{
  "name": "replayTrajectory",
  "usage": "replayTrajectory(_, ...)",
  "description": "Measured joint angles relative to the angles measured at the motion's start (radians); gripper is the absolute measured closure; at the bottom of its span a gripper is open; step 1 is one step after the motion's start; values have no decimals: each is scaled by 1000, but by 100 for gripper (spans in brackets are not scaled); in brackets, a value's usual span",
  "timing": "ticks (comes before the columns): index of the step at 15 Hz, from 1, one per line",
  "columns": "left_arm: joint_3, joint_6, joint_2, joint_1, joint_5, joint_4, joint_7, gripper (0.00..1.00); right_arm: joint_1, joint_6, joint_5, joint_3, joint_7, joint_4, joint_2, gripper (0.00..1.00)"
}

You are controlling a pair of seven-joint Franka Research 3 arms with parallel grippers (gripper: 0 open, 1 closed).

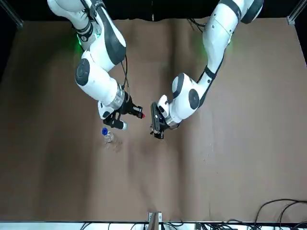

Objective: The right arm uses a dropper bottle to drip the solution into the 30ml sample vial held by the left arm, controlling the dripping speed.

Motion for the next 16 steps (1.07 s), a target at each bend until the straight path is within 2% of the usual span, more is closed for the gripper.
replayTrajectory(9, 0, 0, 0, 0, 0, 0, -1, 69, 10, 5, 0, 0, 0, 0, 22, 89)
replayTrajectory(16, 0, 0, 0, 0, 0, 0, -1, 69, 21, 64, 0, 0, 0, -1, 40, 89)
